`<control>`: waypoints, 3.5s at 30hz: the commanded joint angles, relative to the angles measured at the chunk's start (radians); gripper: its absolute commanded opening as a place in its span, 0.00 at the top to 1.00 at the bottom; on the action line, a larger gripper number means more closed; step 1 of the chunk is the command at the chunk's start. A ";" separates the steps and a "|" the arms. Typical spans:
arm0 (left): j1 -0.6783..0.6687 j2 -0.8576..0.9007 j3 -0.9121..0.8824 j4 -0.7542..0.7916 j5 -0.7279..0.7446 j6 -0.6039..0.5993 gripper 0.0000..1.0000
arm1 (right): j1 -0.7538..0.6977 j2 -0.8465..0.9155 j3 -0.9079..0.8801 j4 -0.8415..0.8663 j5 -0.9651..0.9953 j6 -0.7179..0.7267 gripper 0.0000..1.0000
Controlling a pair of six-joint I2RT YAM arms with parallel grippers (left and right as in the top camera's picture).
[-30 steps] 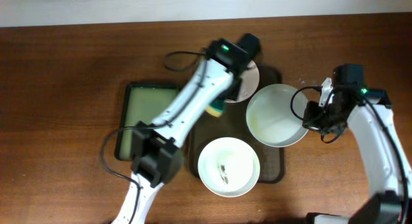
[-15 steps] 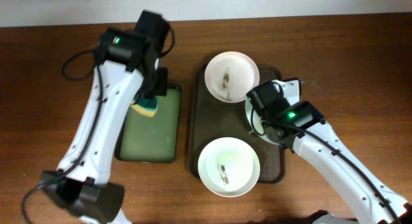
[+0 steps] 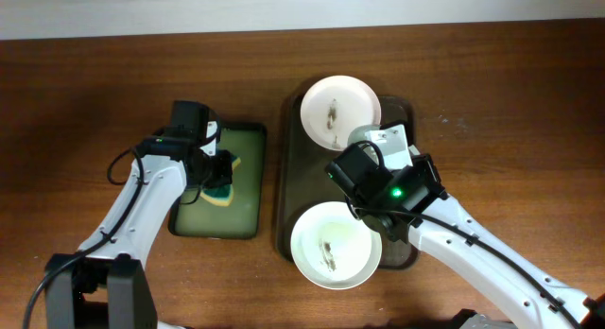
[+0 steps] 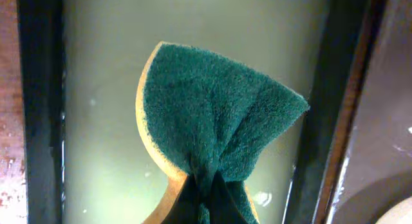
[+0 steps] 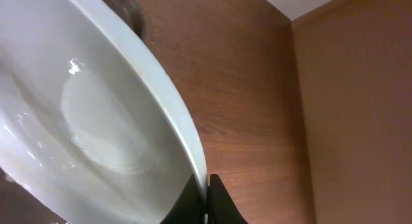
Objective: Clean dirty plates on tray and stack at the side
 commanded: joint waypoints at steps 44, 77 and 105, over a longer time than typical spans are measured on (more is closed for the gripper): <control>0.004 -0.032 0.004 0.017 0.019 0.016 1.00 | -1.460 0.373 0.071 0.173 -1.315 -0.128 0.41; 0.004 -0.032 0.004 0.021 0.019 0.016 1.00 | -0.462 0.052 -0.349 0.419 -1.099 -0.159 0.96; 0.003 0.166 -0.071 0.181 0.027 -0.059 1.00 | -0.475 0.178 -0.292 0.503 -1.042 -0.145 0.96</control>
